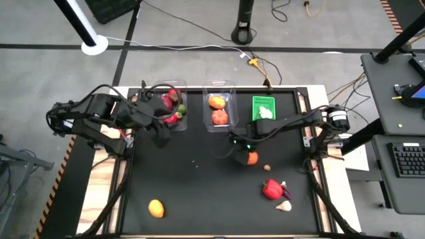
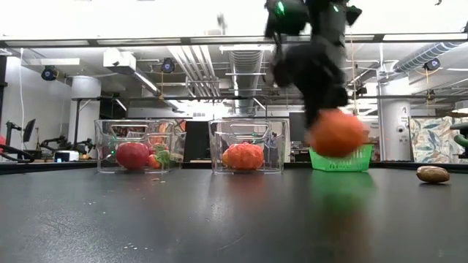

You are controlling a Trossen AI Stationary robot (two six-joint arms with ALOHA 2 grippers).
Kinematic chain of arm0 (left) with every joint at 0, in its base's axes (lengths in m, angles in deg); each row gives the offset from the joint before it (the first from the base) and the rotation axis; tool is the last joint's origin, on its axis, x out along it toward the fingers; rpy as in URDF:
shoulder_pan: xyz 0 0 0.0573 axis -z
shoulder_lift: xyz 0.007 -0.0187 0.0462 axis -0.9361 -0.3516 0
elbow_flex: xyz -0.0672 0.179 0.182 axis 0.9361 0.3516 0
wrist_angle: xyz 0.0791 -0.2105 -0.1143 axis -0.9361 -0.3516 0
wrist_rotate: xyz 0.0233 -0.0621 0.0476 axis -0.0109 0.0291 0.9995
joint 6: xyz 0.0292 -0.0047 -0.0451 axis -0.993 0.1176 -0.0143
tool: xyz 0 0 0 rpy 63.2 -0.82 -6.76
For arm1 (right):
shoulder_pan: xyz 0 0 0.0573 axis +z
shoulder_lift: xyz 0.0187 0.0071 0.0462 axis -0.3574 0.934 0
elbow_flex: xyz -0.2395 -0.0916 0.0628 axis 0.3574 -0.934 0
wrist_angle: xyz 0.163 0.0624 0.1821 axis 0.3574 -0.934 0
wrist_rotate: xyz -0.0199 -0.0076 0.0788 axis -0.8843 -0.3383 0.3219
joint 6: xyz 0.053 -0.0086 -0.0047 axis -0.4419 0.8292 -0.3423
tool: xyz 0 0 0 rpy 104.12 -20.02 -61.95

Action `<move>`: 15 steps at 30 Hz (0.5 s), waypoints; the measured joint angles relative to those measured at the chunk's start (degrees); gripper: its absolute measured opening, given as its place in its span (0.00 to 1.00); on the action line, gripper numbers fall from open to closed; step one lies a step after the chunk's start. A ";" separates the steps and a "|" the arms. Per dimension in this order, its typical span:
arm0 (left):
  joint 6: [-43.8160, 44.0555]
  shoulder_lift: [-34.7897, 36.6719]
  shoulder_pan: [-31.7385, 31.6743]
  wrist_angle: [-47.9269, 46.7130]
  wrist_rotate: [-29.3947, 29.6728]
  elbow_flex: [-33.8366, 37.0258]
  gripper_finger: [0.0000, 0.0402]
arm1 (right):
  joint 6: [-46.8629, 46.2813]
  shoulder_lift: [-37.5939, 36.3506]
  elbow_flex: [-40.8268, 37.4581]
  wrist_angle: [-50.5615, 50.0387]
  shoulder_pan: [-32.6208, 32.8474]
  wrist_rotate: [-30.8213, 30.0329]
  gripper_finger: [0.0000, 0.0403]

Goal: Sort produce into baskets
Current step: Put the orange into the left transparent bin

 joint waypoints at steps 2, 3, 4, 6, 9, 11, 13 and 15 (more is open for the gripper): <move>0.39 -0.04 0.00 0.04 0.62 0.00 0.58 | 0.53 -0.23 3.65 2.35 -1.09 0.00 0.50; 0.67 -0.04 0.00 0.02 1.35 0.00 0.58 | 1.11 -0.23 5.57 3.91 -1.67 0.00 0.50; 1.15 -0.04 0.00 0.04 2.02 0.00 0.58 | 1.75 -0.21 7.31 5.71 -2.28 0.00 0.50; 2.14 0.01 0.00 0.08 3.36 0.00 0.58 | 2.22 -0.21 10.03 11.91 -3.66 0.00 0.50; 3.13 0.44 0.02 0.01 3.48 -0.34 0.58 | 2.19 -0.21 12.19 22.44 -6.38 -0.03 0.50; 3.79 0.80 0.03 0.52 3.64 -1.05 0.58 | 2.18 -0.20 12.49 30.03 -8.14 -0.09 0.50; 4.29 1.23 0.11 0.99 4.93 -1.94 0.58 | 2.17 0.46 12.62 37.85 -9.62 -0.46 0.50; 4.71 1.45 0.11 1.70 7.19 -3.05 0.58 | 1.83 1.34 12.66 43.64 -11.06 -0.46 0.50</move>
